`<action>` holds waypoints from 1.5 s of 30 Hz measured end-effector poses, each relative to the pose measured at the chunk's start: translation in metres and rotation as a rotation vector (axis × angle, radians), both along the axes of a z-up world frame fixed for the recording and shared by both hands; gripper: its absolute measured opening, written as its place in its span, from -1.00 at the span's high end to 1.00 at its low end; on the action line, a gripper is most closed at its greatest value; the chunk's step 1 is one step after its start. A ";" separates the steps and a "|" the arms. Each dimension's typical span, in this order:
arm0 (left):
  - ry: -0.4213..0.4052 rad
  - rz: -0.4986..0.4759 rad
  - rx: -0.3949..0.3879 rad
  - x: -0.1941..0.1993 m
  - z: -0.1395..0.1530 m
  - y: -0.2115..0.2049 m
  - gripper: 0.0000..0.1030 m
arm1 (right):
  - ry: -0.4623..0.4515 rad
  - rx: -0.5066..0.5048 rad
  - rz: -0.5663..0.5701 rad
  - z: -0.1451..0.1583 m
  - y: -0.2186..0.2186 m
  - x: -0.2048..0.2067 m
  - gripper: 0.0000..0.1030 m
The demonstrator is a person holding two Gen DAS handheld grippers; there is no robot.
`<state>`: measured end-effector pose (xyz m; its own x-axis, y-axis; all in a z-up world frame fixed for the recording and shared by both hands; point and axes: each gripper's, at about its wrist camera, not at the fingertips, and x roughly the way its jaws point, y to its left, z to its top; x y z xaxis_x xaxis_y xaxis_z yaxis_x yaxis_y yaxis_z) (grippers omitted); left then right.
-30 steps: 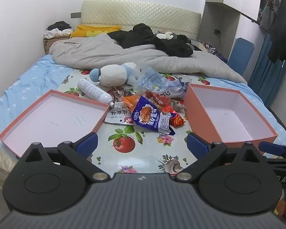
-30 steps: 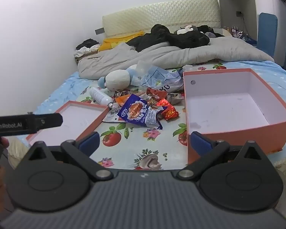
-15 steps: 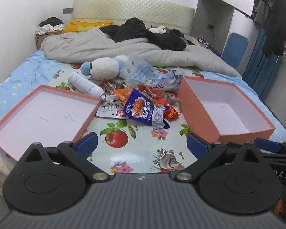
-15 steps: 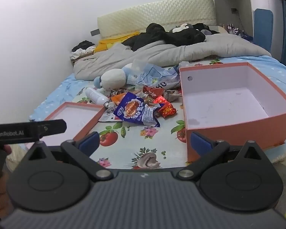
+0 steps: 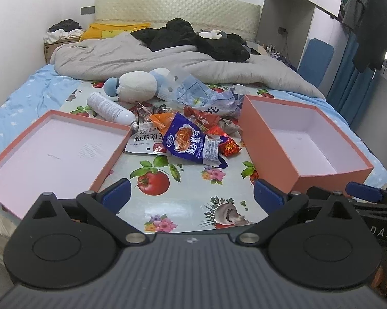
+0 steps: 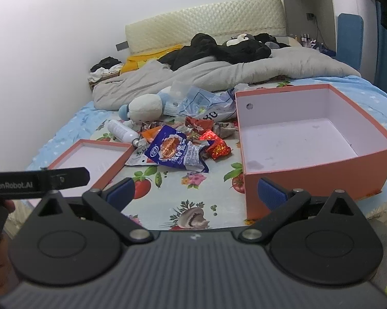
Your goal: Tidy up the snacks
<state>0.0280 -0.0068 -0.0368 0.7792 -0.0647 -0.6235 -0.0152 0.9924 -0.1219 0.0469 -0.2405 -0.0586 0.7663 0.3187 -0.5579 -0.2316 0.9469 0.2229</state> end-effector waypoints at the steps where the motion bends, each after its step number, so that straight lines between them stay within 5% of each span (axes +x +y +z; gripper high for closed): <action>1: 0.001 -0.001 -0.004 0.000 0.000 0.000 -0.99 | 0.000 -0.002 0.004 0.000 0.000 0.000 -1.00; 45: 0.040 0.031 -0.007 0.005 -0.013 0.008 -1.00 | 0.051 -0.015 -0.011 -0.019 0.003 0.005 -1.00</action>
